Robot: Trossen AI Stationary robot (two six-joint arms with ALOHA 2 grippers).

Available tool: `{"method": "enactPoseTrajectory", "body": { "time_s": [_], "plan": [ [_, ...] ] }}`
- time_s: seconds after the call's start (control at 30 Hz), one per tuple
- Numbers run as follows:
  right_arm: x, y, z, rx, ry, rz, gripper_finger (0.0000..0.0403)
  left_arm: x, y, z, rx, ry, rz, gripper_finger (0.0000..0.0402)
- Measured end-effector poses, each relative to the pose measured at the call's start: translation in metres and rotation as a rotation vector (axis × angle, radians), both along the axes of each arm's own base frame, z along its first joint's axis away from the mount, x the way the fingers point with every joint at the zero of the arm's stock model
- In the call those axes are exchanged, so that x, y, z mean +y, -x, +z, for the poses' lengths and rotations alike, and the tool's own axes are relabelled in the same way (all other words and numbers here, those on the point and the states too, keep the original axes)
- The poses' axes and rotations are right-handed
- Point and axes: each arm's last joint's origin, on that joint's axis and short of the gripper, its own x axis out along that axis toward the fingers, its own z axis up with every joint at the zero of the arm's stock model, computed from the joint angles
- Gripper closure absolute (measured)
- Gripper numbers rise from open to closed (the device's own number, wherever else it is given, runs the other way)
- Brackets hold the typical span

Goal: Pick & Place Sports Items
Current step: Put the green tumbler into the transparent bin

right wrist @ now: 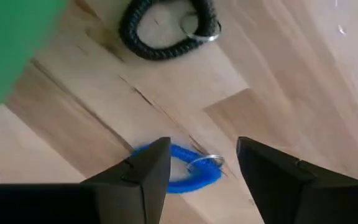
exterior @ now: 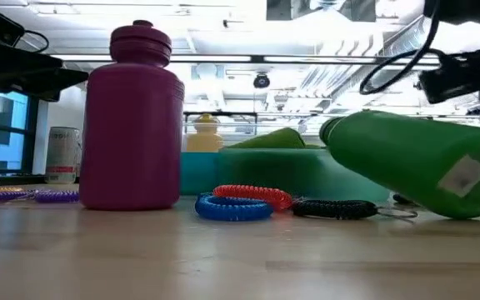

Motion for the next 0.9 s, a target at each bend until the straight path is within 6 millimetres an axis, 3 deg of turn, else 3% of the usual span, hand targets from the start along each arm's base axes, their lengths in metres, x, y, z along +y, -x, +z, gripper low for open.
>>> {"method": "enactPoseTrajectory", "body": {
  "time_s": [0.23, 0.57, 0.9],
  "plan": [
    [-0.01, -0.015, 0.017, -0.049, -0.033, -0.163, 0.0259, 0.0, 0.0, 0.0, 0.0, 0.0, 0.0, 0.0165],
    [-0.025, -0.021, 0.046, -0.139, 0.076, -0.337, 0.0259, 0.0, 0.0, 0.0, 0.0, 0.0, 0.0, 0.0165],
    [-0.046, -0.029, 0.071, -0.232, 0.017, -0.53, 0.0259, 0.0, 0.0, 0.0, 0.0, 0.0, 0.0, 0.0165]
  ]
}}
